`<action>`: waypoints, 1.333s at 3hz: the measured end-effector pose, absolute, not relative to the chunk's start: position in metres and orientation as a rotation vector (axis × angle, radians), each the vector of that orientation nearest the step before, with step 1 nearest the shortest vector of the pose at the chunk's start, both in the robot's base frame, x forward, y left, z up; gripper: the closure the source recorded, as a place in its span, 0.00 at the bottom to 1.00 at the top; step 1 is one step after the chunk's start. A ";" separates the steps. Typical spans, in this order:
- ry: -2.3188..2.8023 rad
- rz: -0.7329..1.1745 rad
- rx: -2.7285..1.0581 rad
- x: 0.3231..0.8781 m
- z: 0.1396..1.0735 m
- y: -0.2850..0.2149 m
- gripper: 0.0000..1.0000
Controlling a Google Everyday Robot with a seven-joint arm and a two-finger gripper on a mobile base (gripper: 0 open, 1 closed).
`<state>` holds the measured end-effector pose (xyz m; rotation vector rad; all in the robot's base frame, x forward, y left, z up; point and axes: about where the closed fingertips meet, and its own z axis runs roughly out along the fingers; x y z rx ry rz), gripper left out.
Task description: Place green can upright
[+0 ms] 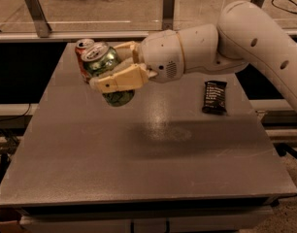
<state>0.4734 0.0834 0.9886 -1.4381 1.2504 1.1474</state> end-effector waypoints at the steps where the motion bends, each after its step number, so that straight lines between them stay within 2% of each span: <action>1: 1.127 1.172 -1.457 0.466 0.975 0.074 1.00; 4: 1.104 1.284 -1.460 0.447 0.915 0.047 1.00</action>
Offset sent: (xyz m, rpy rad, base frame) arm -0.0184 -0.0372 -0.0658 0.1171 -0.0228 0.1269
